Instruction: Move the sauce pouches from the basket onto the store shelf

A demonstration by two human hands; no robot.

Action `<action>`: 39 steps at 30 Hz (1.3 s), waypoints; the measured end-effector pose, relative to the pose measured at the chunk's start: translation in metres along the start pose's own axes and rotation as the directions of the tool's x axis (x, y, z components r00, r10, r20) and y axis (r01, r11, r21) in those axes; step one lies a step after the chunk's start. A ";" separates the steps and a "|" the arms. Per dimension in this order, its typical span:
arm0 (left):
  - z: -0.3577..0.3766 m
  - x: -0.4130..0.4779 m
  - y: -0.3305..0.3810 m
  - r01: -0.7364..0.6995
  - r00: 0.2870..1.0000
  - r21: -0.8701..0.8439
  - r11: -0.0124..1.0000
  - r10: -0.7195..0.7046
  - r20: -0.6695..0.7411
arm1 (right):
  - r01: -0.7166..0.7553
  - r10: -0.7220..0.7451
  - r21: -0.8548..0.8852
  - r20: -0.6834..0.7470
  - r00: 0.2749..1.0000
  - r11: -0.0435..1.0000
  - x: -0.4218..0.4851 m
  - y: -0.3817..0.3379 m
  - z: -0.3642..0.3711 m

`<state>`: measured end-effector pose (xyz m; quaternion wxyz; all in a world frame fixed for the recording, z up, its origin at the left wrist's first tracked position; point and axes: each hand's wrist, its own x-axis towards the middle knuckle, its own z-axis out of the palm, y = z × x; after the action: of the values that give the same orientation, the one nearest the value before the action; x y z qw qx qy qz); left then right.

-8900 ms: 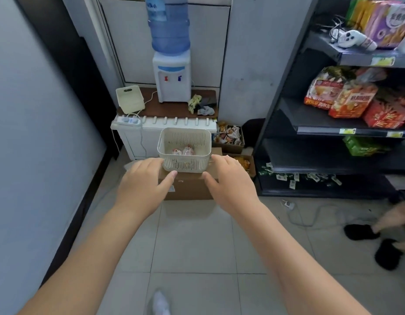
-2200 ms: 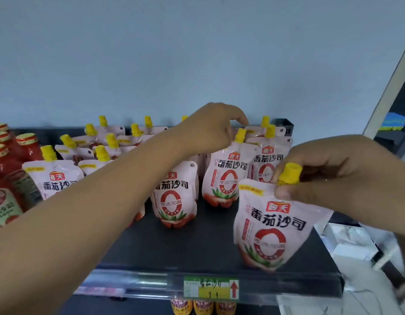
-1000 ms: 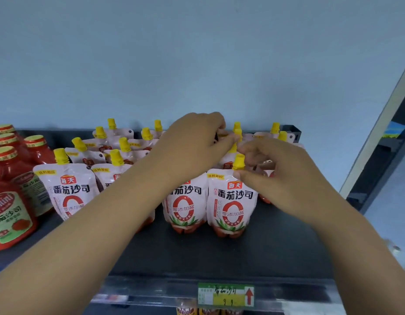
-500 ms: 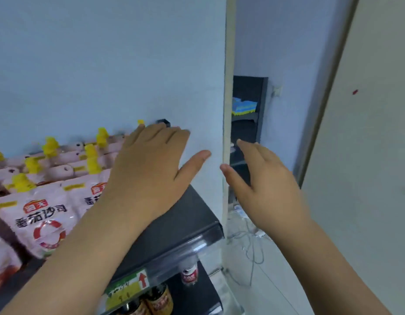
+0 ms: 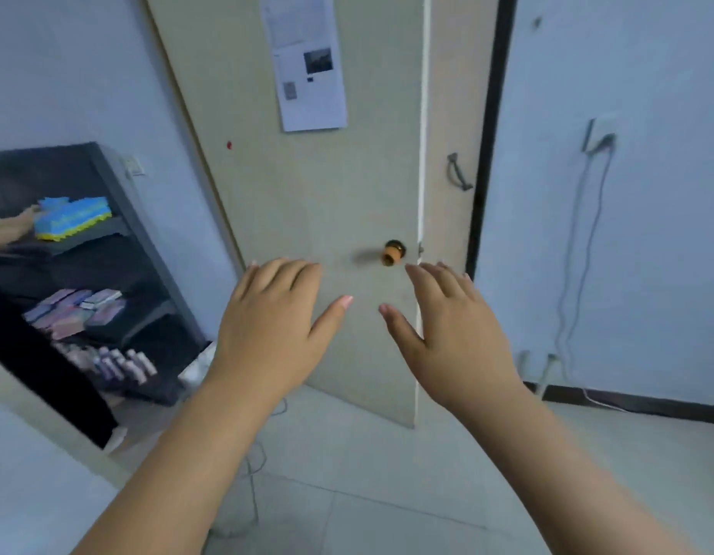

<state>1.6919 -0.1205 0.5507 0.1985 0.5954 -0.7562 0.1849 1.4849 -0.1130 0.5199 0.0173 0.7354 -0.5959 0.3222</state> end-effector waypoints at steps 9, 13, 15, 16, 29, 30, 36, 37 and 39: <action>0.122 0.123 0.232 -0.368 0.924 -0.283 0.886 0.383 -0.003 | -0.448 0.433 -0.191 -0.116 0.894 0.873 -0.027 0.234 -0.070; 0.161 0.166 0.339 -0.479 0.861 -0.406 0.778 0.507 -0.043 | -0.623 0.588 -0.192 -0.210 0.781 0.759 -0.040 0.307 -0.089; 0.179 0.186 0.390 -0.536 0.815 -0.458 0.709 0.577 -0.061 | -0.700 0.654 -0.215 -0.251 0.714 0.681 -0.047 0.343 -0.097; 0.188 0.194 0.410 -0.557 0.796 -0.475 0.681 0.601 -0.072 | -0.721 0.670 -0.235 -0.266 0.693 0.652 -0.049 0.358 -0.099; 0.240 0.203 0.739 -0.708 0.366 -0.702 0.081 0.892 -0.266 | -0.981 0.788 -0.165 -0.589 0.181 0.102 -0.159 0.532 -0.203; 0.239 0.196 0.766 -0.710 0.336 -0.703 0.043 0.898 -0.285 | -0.987 0.783 -0.145 -0.605 0.143 0.069 -0.171 0.544 -0.212; 0.241 0.156 0.923 -0.700 0.228 -0.705 -0.118 0.898 -0.377 | -0.988 0.764 -0.154 -0.640 0.077 -0.029 -0.236 0.646 -0.257; 0.242 0.151 0.949 -0.703 0.210 -0.701 -0.120 0.907 -0.365 | -0.987 0.770 -0.157 -0.634 0.071 -0.038 -0.246 0.664 -0.266; 0.242 0.144 0.994 -0.696 0.179 -0.709 -0.111 0.930 -0.321 | -0.986 0.781 -0.151 -0.623 0.043 -0.066 -0.266 0.697 -0.287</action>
<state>0.6742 -0.1436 0.3768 0.1475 -0.1386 -0.9679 -0.1487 0.7145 0.0333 0.3660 0.1156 0.0254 -0.9766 0.1793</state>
